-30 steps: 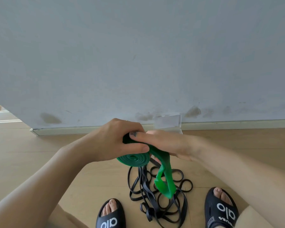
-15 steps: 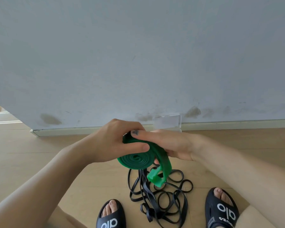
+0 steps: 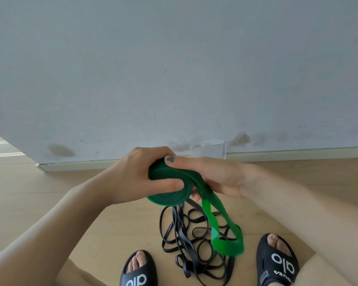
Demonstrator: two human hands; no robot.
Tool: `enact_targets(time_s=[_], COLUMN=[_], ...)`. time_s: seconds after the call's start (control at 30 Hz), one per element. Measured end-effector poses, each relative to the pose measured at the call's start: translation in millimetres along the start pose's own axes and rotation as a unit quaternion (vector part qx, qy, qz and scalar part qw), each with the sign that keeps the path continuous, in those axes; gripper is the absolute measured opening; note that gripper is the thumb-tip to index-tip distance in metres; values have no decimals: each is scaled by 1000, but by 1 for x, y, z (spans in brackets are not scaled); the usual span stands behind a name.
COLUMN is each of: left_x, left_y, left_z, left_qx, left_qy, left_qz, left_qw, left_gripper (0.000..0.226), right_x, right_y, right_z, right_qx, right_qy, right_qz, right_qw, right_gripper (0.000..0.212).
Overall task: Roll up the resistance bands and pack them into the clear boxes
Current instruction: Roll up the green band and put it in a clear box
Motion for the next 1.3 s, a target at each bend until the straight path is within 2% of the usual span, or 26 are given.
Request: enact_targets(time_s=[0.07, 0.1, 0.23, 0.3, 0.5, 0.6, 0.77, 0.87, 0.97, 1.07, 1.17, 1.23, 1.3], left_x=[-3, -4, -1, 1, -1, 1, 5, 4, 3, 3, 2, 1, 2], left_y=[-2, -4, -15, -15, -3, -11, -25, -36, -35, -34, -32, -31, -29], left_z=[1, 1, -5, -8, -7, -7, -18, -18, -17, -15, -9, -8, -7], left_qx=[10, 25, 97, 106, -16, 5, 48, 86, 105, 136, 156, 168, 165], left_qy=[3, 7, 2, -3, -14, -6, -26, -30, -36, -36, -30, -29, -29], left_qz=[8, 11, 27, 20, -6, 10, 26, 61, 70, 86, 97, 93, 72], left_qw=[1000, 1000, 995, 994, 1000, 1000, 998, 994, 991, 986, 982, 981, 983], left_gripper=[32, 30, 23, 21, 32, 30, 24, 21, 18, 29, 35, 34, 32], right_x=[-4, -4, 7, 7, 2, 4, 17, 19, 15, 14, 18, 19, 18], right_y=[-4, -5, -1, 1, -1, -8, -45, -45, -29, -3, 16, 16, 11], right_z=[2, 3, -6, -9, -2, -4, -19, -15, -5, -5, -9, -10, -11], right_qx=[32, 36, -32, -58, 43, 53, 2, -40, -73, -133, -226, -261, -242], right_qy=[-2, -1, -11, -23, -6, -7, -57, -62, -47, -38, -38, -41, -47], right_qz=[20, 17, -36, -39, 41, 59, 125, 135, 99, -11, -97, -96, -68], right_qw=[999, 999, 999, 997, 998, 997, 990, 988, 991, 990, 969, 960, 967], right_gripper=[99, 98, 60, 51, 62, 67, 41, 48, 55, 54, 47, 37, 31])
Point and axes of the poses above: each hand's wrist, its own x-axis away from the middle knuckle, its own y-axis out of the palm, z = x × y, the point moved 10 cm from there along -x, towards the middle knuckle, and after that the axes turned 2 degrees about -y, right-handed, at the moved point
